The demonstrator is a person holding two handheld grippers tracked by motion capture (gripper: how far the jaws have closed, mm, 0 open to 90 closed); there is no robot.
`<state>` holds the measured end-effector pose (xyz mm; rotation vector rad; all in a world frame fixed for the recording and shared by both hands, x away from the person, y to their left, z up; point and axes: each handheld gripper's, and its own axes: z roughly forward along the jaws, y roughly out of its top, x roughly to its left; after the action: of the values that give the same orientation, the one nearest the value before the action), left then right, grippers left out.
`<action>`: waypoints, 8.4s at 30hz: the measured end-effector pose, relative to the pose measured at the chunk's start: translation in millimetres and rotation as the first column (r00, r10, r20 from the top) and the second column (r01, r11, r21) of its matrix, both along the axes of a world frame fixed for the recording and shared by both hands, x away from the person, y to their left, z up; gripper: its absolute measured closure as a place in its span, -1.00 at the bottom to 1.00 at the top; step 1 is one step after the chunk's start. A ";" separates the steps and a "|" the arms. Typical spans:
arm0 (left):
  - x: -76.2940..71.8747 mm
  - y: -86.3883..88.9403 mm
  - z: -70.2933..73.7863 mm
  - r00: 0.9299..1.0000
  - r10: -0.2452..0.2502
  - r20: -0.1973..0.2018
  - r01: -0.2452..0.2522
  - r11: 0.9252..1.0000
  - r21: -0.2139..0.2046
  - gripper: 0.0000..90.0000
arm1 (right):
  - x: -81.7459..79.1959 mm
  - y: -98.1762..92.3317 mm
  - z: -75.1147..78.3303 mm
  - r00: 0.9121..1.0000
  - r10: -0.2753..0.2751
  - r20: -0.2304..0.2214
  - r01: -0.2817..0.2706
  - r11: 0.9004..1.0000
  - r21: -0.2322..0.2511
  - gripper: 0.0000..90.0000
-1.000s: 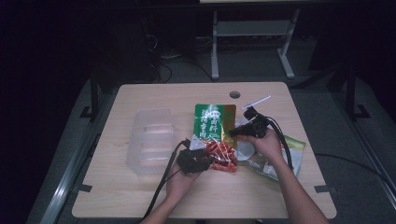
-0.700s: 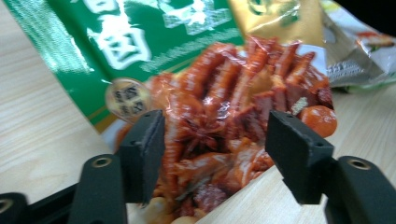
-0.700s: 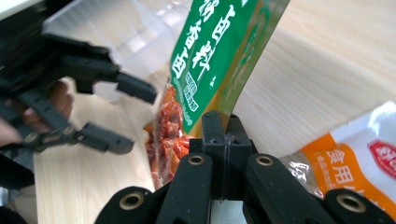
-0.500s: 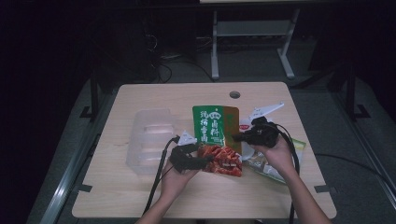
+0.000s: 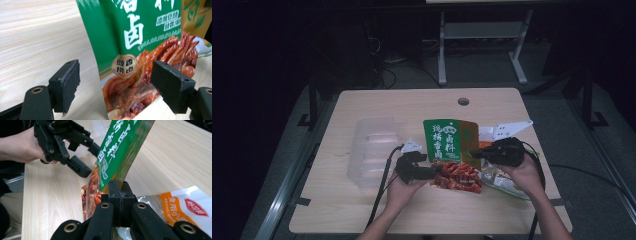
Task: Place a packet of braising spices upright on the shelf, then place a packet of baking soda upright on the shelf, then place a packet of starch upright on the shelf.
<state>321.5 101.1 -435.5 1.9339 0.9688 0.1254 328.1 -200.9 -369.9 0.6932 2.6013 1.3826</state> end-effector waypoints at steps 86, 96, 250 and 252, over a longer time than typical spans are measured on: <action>-73.2 30.6 12.5 0.969 -0.188 0.157 0.165 0.975 0.148 -0.38 | -14.4 21.8 31.7 0.996 -0.038 -0.078 0.051 0.985 0.165 1.00; -74.5 35.9 10.8 0.966 -0.196 0.169 0.178 0.977 0.116 -0.47 | -7.3 39.9 44.0 0.998 -0.026 -0.064 0.034 0.991 0.131 1.00; -79.0 40.7 8.4 0.953 -0.247 0.179 0.225 0.965 0.133 -0.50 | 143.8 237.8 -6.2 0.994 0.044 -0.096 -0.023 0.978 0.206 0.98; -78.7 40.6 8.3 0.953 -0.246 0.179 0.224 0.966 0.132 -0.50 | 143.4 237.7 -6.0 0.995 0.039 -0.095 -0.019 0.979 0.203 0.97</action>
<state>242.8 141.7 -427.2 2.0795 0.6082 0.2295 471.4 36.8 -375.9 0.7704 2.5768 1.6810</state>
